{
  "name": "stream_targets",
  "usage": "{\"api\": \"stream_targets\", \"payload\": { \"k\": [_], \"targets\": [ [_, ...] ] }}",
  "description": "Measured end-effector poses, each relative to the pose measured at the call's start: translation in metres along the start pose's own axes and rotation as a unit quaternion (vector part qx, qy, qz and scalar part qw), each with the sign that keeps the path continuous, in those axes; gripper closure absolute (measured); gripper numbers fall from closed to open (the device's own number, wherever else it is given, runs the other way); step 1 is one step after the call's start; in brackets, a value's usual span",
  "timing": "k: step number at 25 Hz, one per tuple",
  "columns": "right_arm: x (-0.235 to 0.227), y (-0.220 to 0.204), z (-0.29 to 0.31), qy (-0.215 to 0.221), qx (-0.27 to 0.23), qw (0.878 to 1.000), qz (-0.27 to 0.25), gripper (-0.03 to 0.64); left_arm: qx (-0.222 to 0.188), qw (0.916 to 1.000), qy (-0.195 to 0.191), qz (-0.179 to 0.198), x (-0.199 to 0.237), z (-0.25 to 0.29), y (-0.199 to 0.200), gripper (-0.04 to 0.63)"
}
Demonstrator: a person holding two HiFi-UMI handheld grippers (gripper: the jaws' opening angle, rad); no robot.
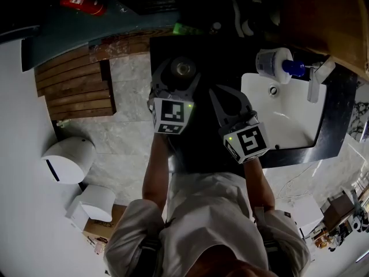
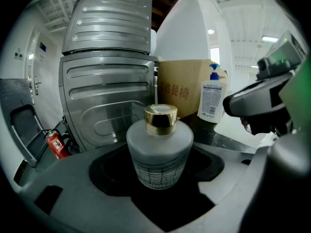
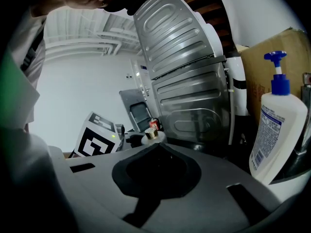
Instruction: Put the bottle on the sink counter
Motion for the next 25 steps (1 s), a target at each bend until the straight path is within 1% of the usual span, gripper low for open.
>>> {"api": "stream_targets", "payload": {
  "k": [4,12,16,22,25],
  "targets": [
    [0.0,0.001,-0.002,-0.001,-0.001,1.0,0.0,0.62,0.001,1.0,-0.005,-0.002,-0.002,0.001,-0.001,0.268],
    [0.005,0.005,-0.007,-0.002,-0.006,1.0,-0.002,0.62,0.007,1.0,0.002,0.005,-0.002,0.001,-0.002,0.267],
    [0.007,0.007,-0.011,0.0,-0.007,1.0,-0.004,0.62,0.01,0.9999,0.002,-0.006,-0.003,-0.001,-0.004,0.267],
    [0.012,0.006,-0.017,-0.001,-0.007,1.0,-0.006,0.62,0.018,0.9998,0.008,-0.008,-0.004,-0.008,-0.011,0.267],
    [0.014,0.006,-0.021,-0.002,-0.01,1.0,-0.007,0.62,0.015,0.9998,0.012,-0.01,-0.005,-0.013,-0.012,0.267]
  ]
}}
Point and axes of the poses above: the fingertips, and each gripper's own axes: z forward along the fingers, x to its left, y out of its top, the point moved 1 cm from there along -z, backward along the fingers, and after that the axes turned 5 degrees about -x, right-handed, at the moved point
